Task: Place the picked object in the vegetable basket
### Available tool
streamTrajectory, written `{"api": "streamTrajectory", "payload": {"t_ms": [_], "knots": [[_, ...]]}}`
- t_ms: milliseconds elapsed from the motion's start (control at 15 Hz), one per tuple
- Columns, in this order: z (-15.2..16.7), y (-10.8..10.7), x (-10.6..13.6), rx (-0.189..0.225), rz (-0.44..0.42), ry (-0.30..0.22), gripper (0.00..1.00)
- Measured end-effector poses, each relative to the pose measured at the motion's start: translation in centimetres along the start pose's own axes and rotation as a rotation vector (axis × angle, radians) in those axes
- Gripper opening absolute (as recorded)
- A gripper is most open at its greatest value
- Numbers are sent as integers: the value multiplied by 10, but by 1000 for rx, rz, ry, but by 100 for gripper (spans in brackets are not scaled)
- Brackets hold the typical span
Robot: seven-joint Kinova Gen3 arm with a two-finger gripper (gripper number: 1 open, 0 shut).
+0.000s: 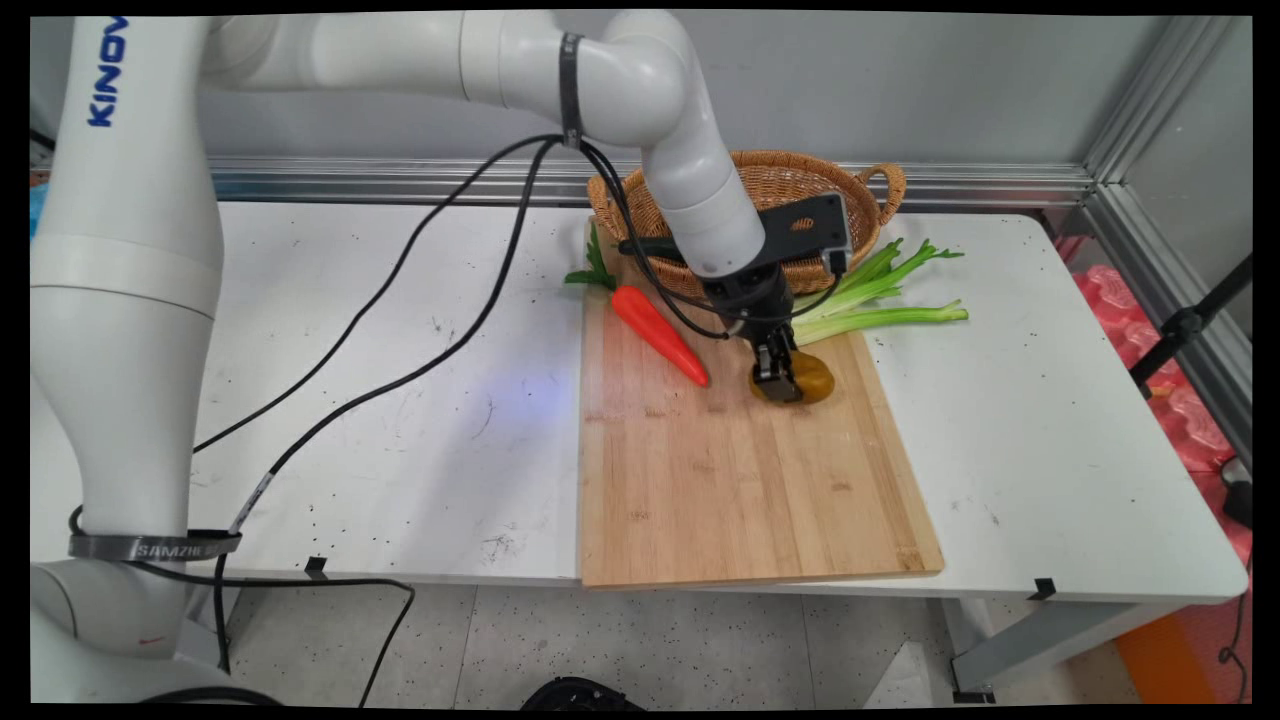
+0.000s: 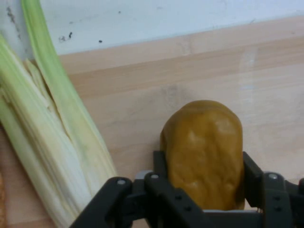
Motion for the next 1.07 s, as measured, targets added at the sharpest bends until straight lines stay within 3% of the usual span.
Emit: {"api": "streamTrajectory", "payload": {"t_ms": [467,800,1067], "knots": [[-66,5,13,11,-20,33,0],[-127,-2,16,57,-137,66,0],[-170,-26,7,122,-269,105,0]]}}
